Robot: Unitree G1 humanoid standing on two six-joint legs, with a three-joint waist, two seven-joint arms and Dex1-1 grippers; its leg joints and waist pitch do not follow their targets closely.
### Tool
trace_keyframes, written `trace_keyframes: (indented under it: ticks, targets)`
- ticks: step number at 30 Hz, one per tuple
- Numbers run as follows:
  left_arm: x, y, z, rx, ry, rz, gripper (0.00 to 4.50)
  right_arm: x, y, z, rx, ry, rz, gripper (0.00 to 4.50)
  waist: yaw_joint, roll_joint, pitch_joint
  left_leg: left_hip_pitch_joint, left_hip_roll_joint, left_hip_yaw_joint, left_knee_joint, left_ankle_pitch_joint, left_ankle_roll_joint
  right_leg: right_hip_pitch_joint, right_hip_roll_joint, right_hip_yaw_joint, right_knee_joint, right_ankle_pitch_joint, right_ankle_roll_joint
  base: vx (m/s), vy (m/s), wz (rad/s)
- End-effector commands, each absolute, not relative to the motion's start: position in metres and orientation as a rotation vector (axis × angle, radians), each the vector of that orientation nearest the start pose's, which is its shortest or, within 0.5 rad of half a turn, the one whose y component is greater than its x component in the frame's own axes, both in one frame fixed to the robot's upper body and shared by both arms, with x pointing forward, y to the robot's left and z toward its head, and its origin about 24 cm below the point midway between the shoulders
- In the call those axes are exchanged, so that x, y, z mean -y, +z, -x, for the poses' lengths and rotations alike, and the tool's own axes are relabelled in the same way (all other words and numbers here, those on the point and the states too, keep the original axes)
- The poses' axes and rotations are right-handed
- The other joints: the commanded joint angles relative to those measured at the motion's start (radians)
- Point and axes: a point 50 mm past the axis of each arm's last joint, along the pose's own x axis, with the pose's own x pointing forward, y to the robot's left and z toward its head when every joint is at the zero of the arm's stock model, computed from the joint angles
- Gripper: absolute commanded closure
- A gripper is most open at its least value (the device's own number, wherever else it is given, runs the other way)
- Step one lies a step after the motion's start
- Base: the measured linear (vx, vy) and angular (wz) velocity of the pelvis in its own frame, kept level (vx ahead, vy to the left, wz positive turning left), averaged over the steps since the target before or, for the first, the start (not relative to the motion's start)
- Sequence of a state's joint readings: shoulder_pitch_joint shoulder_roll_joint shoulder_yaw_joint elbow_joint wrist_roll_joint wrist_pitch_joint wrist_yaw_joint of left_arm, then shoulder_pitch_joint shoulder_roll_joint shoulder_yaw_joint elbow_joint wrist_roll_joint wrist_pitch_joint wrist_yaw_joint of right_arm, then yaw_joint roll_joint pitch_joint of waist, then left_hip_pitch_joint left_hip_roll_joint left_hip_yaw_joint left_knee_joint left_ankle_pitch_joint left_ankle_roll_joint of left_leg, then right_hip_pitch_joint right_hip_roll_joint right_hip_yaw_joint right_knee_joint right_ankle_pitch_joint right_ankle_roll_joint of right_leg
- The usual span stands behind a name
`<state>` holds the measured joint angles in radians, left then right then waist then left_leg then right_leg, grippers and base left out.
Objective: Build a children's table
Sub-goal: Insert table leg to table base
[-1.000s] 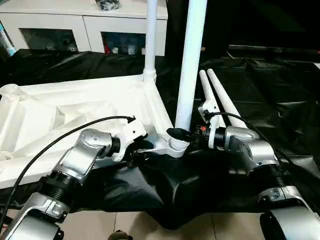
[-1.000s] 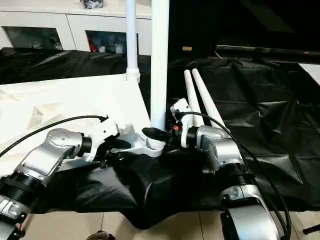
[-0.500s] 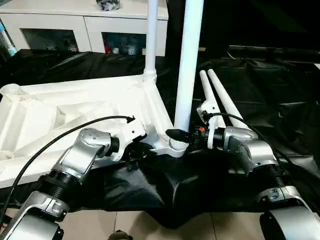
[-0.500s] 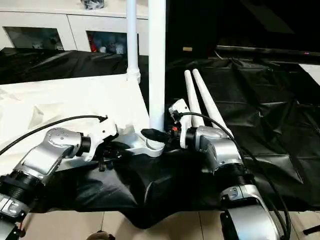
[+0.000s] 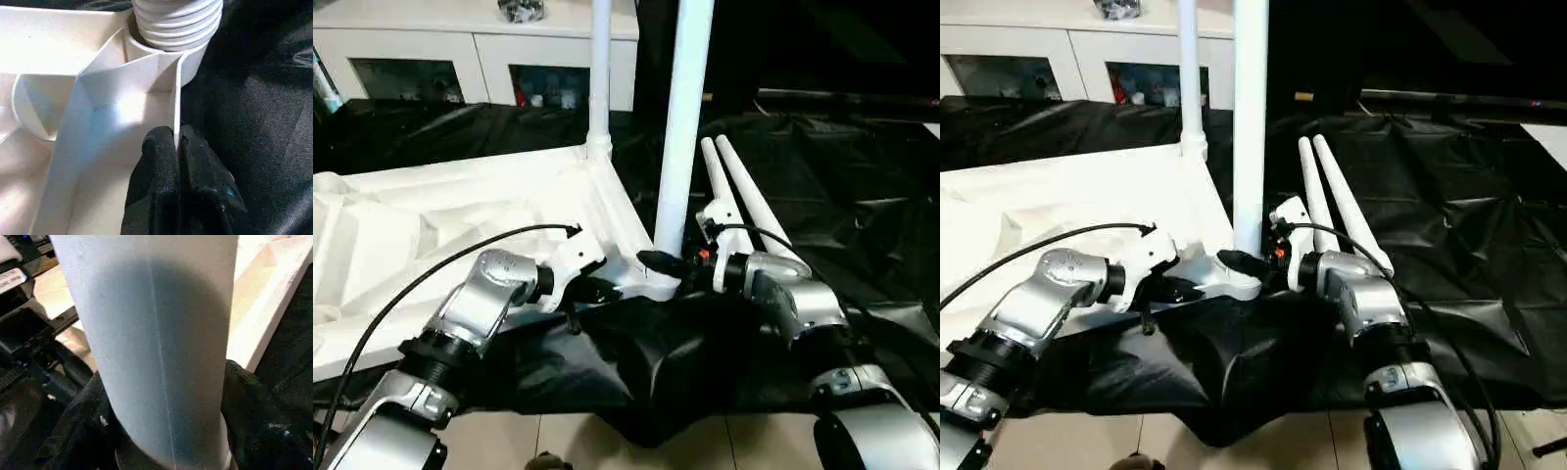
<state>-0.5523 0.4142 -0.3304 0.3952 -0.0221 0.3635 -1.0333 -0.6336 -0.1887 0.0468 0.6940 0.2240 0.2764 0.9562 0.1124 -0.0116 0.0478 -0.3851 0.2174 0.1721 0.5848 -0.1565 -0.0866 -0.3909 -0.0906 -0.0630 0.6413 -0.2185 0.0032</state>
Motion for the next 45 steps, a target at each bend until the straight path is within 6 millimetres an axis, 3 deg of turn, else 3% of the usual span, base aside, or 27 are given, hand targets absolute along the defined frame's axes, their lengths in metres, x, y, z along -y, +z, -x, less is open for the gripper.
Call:
trace_keyframes:
  ticks: [1,8,16,18,19,20,21,22,25,26,28,29,31,37,38,45]
  targets:
    - [-0.132,0.056,-0.311,-0.529,-1.153,-0.368,4.5,0.114,0.054,-0.339,-0.353,1.013,-0.14,2.01,0.001,0.012,-0.07,0.021,0.01,0.002,-0.065,-0.192,-0.009,0.047,-0.044,0.035,-0.068,0.003,-0.249,0.0,0.0,0.0]
    - [-0.127,0.059,-0.308,-0.507,-1.175,-0.359,4.5,0.111,0.051,-0.344,-0.351,0.986,-0.131,2.01,-0.001,0.01,-0.07,0.02,0.01,0.003,-0.065,-0.188,-0.001,0.047,-0.045,0.035,-0.067,0.009,-0.254,0.0,0.0,0.0]
    - [-0.132,0.062,-0.311,-0.503,-1.128,-0.36,4.5,0.122,0.038,-0.338,-0.337,0.927,-0.264,2.02,-0.005,0.012,-0.069,0.021,0.011,0.002,-0.066,-0.196,0.004,0.046,-0.044,0.035,-0.069,-0.001,-0.258,0.0,0.0,0.0]
    - [-0.134,0.062,-0.312,-0.503,-1.116,-0.361,4.5,0.126,0.032,-0.335,-0.338,0.908,-0.289,2.02,-0.002,0.02,-0.07,0.021,0.011,0.001,-0.065,-0.198,0.004,0.047,-0.045,0.035,-0.068,0.014,-0.259,0.0,0.0,0.0]
    - [-0.134,0.062,-0.313,-0.503,-1.112,-0.362,4.5,0.127,0.03,-0.333,-0.339,0.901,-0.298,2.02,-0.002,0.017,-0.071,0.021,0.01,0.002,-0.065,-0.196,0.005,0.047,-0.044,0.035,-0.068,0.021,-0.26,0.0,0.0,0.0]
    - [-0.134,0.062,-0.313,-0.503,-1.11,-0.363,4.5,0.128,0.026,-0.331,-0.335,0.888,-0.315,2.02,0.001,0.03,-0.071,0.02,0.009,0.0,-0.065,-0.197,0.004,0.047,-0.045,0.034,-0.065,0.028,-0.263,0.0,0.0,0.0]
    - [-0.134,0.063,-0.314,-0.503,-1.108,-0.364,4.5,0.13,0.023,-0.329,-0.33,0.874,-0.333,2.02,0.0,0.022,-0.071,0.021,0.01,0.002,-0.065,-0.207,0.005,0.046,-0.044,0.034,-0.069,0.028,-0.263,0.0,0.0,0.0]
    - [-0.134,0.063,-0.315,-0.503,-1.104,-0.366,4.5,0.133,0.018,-0.326,-0.307,0.832,-0.359,2.02,0.003,0.029,-0.072,0.021,0.01,0.0,-0.065,-0.21,0.005,0.047,-0.046,0.034,-0.067,0.027,-0.266,0.0,0.0,0.0]
    - [-0.135,0.063,-0.316,-0.503,-1.1,-0.371,4.5,0.136,0.014,-0.324,-0.279,0.777,-0.392,2.02,0.002,0.026,-0.07,0.021,0.01,0.001,-0.067,-0.223,0.005,0.045,-0.045,0.034,-0.07,0.01,-0.266,0.0,0.0,0.0]
    - [-0.135,0.063,-0.316,-0.504,-1.099,-0.373,4.5,0.137,0.011,-0.323,-0.271,0.751,-0.413,2.02,0.001,0.042,-0.069,0.025,0.012,-0.001,-0.07,-0.254,-0.005,0.041,-0.044,0.033,-0.075,-0.01,-0.264,0.0,0.0,0.0]
    - [-0.135,0.063,-0.317,-0.505,-1.099,-0.375,4.5,0.138,0.008,-0.32,-0.266,0.731,-0.427,2.02,0.001,0.035,-0.068,0.023,0.01,-0.002,-0.071,-0.274,-0.008,0.045,-0.045,0.033,-0.075,-0.032,-0.264,0.0,0.0,0.0]
    - [-0.136,0.063,-0.318,-0.507,-1.101,-0.382,4.5,0.137,0.002,-0.314,-0.255,0.721,-0.434,2.02,0.003,0.052,-0.068,0.023,0.01,-0.004,-0.07,-0.277,-0.01,0.043,-0.046,0.034,-0.075,-0.043,-0.262,0.0,0.0,0.0]
    - [-0.136,0.064,-0.318,-0.507,-1.101,-0.388,4.5,0.137,-0.002,-0.311,-0.249,0.712,-0.438,2.02,0.001,0.044,-0.067,0.024,0.011,-0.003,-0.073,-0.297,-0.011,0.044,-0.046,0.034,-0.08,-0.063,-0.256,0.0,0.0,0.0]
    - [-0.135,0.064,-0.321,-0.502,-1.095,-0.393,4.5,0.136,-0.013,-0.3,-0.22,0.672,-0.417,2.02,0.001,0.049,-0.067,0.022,0.011,-0.003,-0.075,-0.292,-0.002,0.041,-0.047,0.034,-0.084,-0.09,-0.249,0.0,0.0,0.0]
    - [-0.135,0.064,-0.321,-0.501,-1.093,-0.393,4.5,0.136,-0.014,-0.299,-0.211,0.668,-0.412,2.02,0.001,0.045,-0.067,0.022,0.012,-0.003,-0.075,-0.291,-0.001,0.041,-0.047,0.034,-0.085,-0.091,-0.247,0.0,0.0,0.0]
    - [-0.134,0.063,-0.323,-0.498,-1.088,-0.399,4.5,0.137,-0.013,-0.298,-0.184,0.662,-0.322,2.02,0.002,0.046,-0.066,0.022,0.012,-0.003,-0.079,-0.288,0.002,0.04,-0.046,0.034,-0.086,-0.093,-0.242,0.0,0.0,0.0]
